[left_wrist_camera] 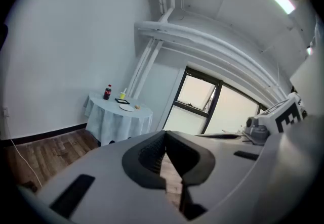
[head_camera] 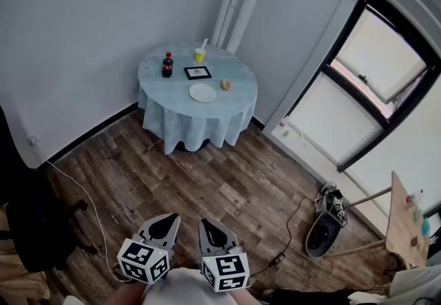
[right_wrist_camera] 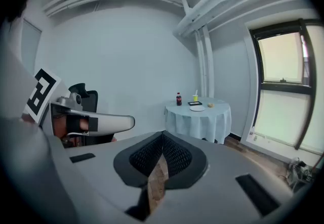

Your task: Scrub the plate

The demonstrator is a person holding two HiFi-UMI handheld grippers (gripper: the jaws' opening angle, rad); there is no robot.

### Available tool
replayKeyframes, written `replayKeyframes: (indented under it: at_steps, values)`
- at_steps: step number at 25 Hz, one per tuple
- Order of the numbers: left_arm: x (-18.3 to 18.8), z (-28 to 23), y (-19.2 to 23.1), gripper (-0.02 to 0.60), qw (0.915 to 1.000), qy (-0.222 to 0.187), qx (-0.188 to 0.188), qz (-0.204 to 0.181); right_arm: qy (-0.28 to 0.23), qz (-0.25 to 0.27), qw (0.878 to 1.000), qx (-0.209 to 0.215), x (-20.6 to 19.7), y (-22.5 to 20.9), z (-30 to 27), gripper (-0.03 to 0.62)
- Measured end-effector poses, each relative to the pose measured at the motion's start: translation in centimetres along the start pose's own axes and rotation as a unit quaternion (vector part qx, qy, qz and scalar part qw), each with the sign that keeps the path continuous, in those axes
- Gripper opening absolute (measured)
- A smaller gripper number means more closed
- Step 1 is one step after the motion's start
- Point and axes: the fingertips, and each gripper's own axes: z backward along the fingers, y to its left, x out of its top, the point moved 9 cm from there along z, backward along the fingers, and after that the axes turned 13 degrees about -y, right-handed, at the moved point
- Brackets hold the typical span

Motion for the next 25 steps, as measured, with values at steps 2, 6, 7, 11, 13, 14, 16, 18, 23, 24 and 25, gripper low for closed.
replayKeyframes:
  at_steps: [2, 6, 7, 11, 13, 14, 16, 18, 23, 24, 25]
  values:
    - [-0.1, -0.1, 0.4, 0.008, 1.0000, 0.002, -0.002, 0.003, 0.006, 0.005, 1.000, 0.005, -0.3, 0.3, -0.5, 0.033]
    - [-0.2, -0.5, 0.7, 0.008, 0.9994, 0.005, -0.033, -0.012, 0.011, 0.006, 1.000, 0.006, -0.8, 0.7, -1.5, 0.032]
    - [-0.3, -0.6, 0.7, 0.009, 0.9989, 0.006, -0.043, -0.017, 0.010, -0.002, 1.000, 0.004, -0.8, 0.7, -1.7, 0.032]
    - [-0.8, -0.6, 1.1, 0.009, 0.9981, 0.018, -0.059, -0.006, 0.014, -0.033, 0.999, 0.006, -1.3, 0.7, -2.1, 0.035]
    - [-0.4, -0.4, 1.2, 0.009, 0.9970, 0.010, -0.077, 0.005, 0.018, -0.035, 0.999, 0.003, -1.4, 0.8, -2.2, 0.035]
    - [-0.1, -0.3, 1.2, 0.009, 0.9959, 0.003, -0.090, 0.007, 0.017, -0.038, 0.999, 0.004, -1.4, 1.0, -2.3, 0.035]
    - [0.4, 0.0, 1.1, 0.011, 0.9936, -0.009, -0.113, -0.004, 0.010, -0.044, 0.999, 0.009, -1.3, 1.2, -2.1, 0.035]
    - [0.8, -0.1, 1.2, 0.009, 0.9924, -0.018, -0.121, -0.010, 0.001, -0.047, 0.999, 0.016, -0.8, 1.2, -1.9, 0.036]
    - [1.6, -0.4, 2.0, 0.009, 0.9898, -0.042, -0.128, 0.046, -0.019, -0.048, 0.999, 0.012, 0.1, 0.6, -1.9, 0.035]
    - [1.9, -0.4, 2.0, 0.009, 0.9875, -0.054, -0.136, 0.059, -0.027, -0.051, 0.998, 0.013, 0.2, 0.3, -2.0, 0.035]
    - [2.4, -0.5, 1.9, 0.009, 0.9847, -0.068, -0.144, 0.070, -0.037, -0.057, 0.998, 0.018, 0.4, 0.1, -2.1, 0.035]
